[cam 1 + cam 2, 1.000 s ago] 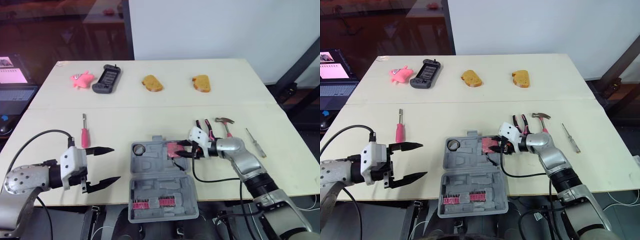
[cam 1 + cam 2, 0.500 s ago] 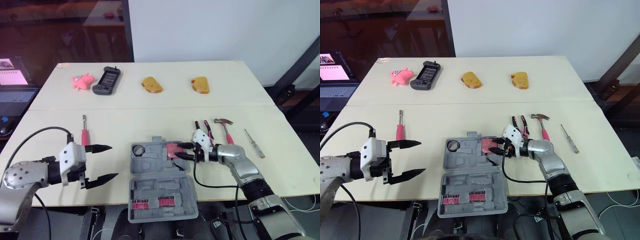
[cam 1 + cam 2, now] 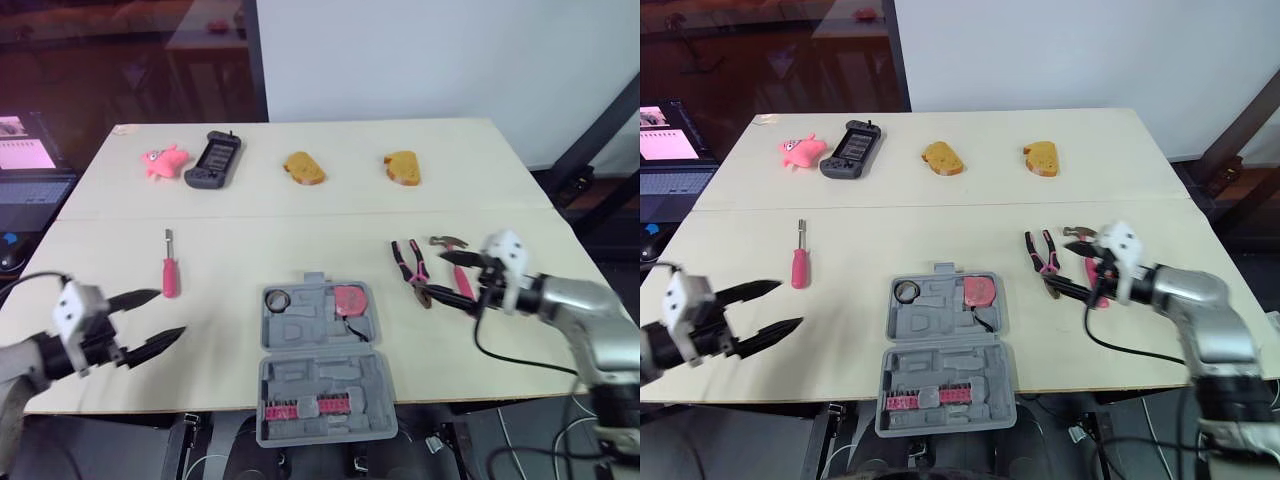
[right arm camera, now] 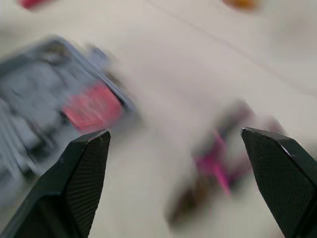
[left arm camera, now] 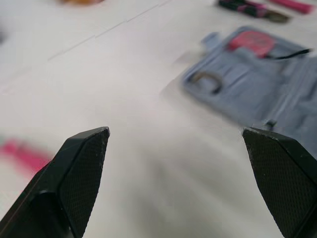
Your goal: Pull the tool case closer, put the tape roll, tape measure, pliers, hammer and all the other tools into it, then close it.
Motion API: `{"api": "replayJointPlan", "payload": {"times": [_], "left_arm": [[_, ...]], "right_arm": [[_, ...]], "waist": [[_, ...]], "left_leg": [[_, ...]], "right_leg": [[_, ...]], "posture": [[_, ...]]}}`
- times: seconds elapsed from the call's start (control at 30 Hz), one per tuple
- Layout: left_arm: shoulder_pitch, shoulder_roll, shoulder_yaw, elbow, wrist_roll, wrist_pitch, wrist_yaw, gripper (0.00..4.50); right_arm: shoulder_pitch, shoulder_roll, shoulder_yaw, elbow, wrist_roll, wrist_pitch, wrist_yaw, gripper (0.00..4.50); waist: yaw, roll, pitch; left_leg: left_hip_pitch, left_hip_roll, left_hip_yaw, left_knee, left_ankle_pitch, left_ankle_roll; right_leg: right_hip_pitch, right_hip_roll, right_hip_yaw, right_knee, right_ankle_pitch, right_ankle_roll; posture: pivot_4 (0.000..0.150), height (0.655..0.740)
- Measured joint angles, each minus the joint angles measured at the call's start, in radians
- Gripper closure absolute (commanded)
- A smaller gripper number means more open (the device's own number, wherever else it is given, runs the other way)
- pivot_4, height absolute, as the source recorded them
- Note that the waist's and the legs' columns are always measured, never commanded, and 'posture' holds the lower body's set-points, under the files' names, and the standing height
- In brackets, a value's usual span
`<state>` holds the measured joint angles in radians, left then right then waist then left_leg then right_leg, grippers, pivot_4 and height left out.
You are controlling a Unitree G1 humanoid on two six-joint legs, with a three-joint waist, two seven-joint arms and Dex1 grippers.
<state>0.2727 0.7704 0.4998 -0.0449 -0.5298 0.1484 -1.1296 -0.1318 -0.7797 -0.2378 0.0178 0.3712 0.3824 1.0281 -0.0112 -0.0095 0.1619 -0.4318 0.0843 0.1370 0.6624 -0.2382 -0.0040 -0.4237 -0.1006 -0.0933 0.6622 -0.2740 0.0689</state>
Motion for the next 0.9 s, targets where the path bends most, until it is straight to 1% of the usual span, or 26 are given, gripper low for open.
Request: {"api": "replayJointPlan", "payload": {"times": [0.07, 0.2, 0.27, 0.37, 0.67, 0.8, 0.9], "left_arm": [[0.018, -0.025, 0.043, 0.053, -0.007, -0.036, -0.002, 0.0], [0.035, -0.052, 0.118, 0.229, -0.006, -0.104, 0.008, 0.0], [0.028, -0.053, 0.152, 0.299, -0.007, -0.131, 0.011, 0.0], [0.026, -0.052, 0.181, 0.356, -0.011, -0.158, 0.009, 0.0], [0.024, -0.057, 0.184, 0.363, -0.023, -0.177, 0.015, 0.0], [0.001, -0.063, 0.177, 0.315, -0.034, -0.154, 0.022, 0.0], [-0.022, -0.063, 0.145, 0.24, -0.046, -0.112, 0.031, 0.0]], "right_arm": [[0.074, -0.005, -0.074, 0.022, 0.016, -0.008, -0.001, 0.04], [0.189, -0.011, -0.199, 0.161, 0.025, -0.063, -0.003, 0.04], [0.214, -0.019, -0.232, 0.221, 0.022, -0.109, -0.003, 0.04], [0.217, -0.021, -0.262, 0.263, 0.025, -0.141, -0.004, 0.04], [0.193, -0.021, -0.275, 0.265, 0.046, -0.128, -0.013, 0.04], [0.159, -0.023, -0.271, 0.191, 0.087, -0.05, -0.012, 0.04], [0.131, -0.038, -0.248, 0.092, 0.134, 0.038, -0.003, 0.04]], "waist": [[0.001, 0.0, 0.0], [0.0, 0.0, 0.0], [-0.002, 0.0, 0.0], [-0.004, 0.0, 0.0], [-0.001, 0.0, 0.0], [-0.002, 0.0, 0.0], [0.0, 0.0, 0.0]], "left_leg": [[0.0, 0.0, 0.0, 0.0, 0.0, 0.0], [0.0, 0.0, 0.0, 0.0, 0.0, 0.0], [0.0, 0.0, 0.0, 0.0, 0.0, 0.0], [0.0, 0.001, 0.0, 0.0, 0.0, 0.0], [0.0, 0.001, 0.0, 0.0, -0.001, 0.0], [0.0, 0.001, 0.0, 0.0, 0.0, 0.0], [0.0, 0.001, 0.0, 0.0, -0.001, 0.0]], "right_leg": [[-0.001, 0.0, 0.0, 0.0, 0.0, 0.0], [-0.001, -0.001, -0.001, -0.002, 0.0, 0.0], [-0.001, -0.002, -0.001, -0.002, -0.001, -0.001], [-0.001, -0.002, -0.001, -0.002, -0.001, -0.001], [-0.001, -0.003, -0.001, -0.002, -0.001, -0.002], [-0.001, -0.003, -0.001, -0.002, -0.001, -0.002], [-0.001, -0.003, 0.0, -0.003, -0.001, -0.002]], "posture": [[0.15, 0.7188], [0.15, 0.7188], [0.15, 0.7188], [0.15, 0.7188], [0.15, 0.7188], [0.15, 0.7188], [0.15, 0.7188]]}}
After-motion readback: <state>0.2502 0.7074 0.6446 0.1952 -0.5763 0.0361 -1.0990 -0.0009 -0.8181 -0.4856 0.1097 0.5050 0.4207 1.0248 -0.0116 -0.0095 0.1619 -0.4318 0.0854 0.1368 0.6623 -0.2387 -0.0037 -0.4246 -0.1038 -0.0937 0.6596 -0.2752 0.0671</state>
